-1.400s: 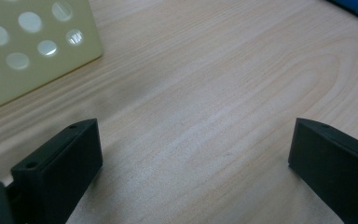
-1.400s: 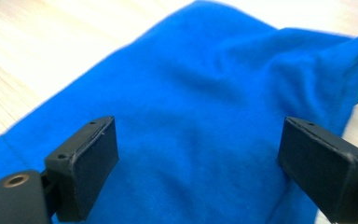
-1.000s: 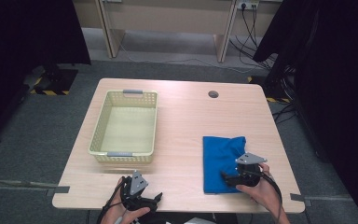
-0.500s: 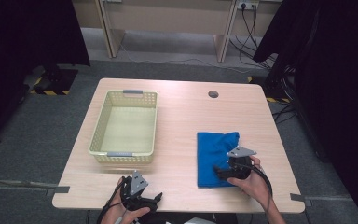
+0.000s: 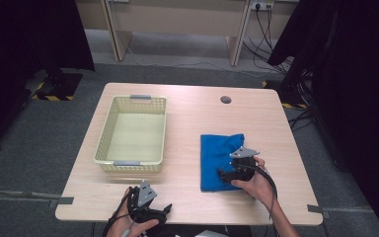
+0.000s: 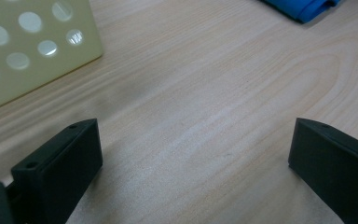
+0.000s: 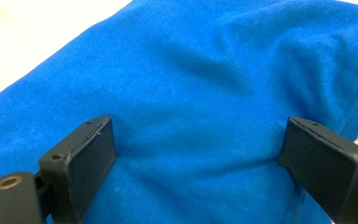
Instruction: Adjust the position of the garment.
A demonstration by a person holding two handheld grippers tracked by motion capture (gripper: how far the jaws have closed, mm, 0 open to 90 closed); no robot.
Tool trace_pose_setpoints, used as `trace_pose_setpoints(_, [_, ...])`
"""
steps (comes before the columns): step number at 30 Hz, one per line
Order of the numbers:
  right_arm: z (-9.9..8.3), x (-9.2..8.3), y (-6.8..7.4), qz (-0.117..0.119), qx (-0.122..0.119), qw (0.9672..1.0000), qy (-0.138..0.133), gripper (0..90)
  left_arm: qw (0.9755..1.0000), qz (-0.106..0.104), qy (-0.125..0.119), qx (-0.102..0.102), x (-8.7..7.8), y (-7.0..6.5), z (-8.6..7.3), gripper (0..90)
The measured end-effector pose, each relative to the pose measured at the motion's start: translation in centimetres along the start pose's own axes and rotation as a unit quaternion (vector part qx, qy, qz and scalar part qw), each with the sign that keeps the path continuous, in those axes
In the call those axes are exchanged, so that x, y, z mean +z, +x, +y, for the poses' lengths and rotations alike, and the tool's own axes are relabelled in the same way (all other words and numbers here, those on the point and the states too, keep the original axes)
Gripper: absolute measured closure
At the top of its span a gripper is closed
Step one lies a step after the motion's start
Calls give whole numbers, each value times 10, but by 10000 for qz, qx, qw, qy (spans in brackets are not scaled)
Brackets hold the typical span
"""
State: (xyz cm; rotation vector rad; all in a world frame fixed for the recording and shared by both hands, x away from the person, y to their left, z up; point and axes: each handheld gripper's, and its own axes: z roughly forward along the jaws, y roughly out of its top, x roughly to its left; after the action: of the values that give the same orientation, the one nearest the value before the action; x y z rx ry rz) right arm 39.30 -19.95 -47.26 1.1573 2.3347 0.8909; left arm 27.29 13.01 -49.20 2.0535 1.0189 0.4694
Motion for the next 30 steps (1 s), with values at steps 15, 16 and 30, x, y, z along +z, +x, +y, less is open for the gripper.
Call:
trace_pose_setpoints(15, [5,7,2,33,-32,10000,-74,102,10000,-7,-7,4,0,0,0,16])
trace_pose_setpoints(16, [5,6,3,31,-13,10000,-78,102,10000,-7,-8,6,0,0,0,16])
trace_pose_setpoints(30, [3,-14,0,146,56,9991,-387,97,10000,-10,-8,6,0,0,0,16])
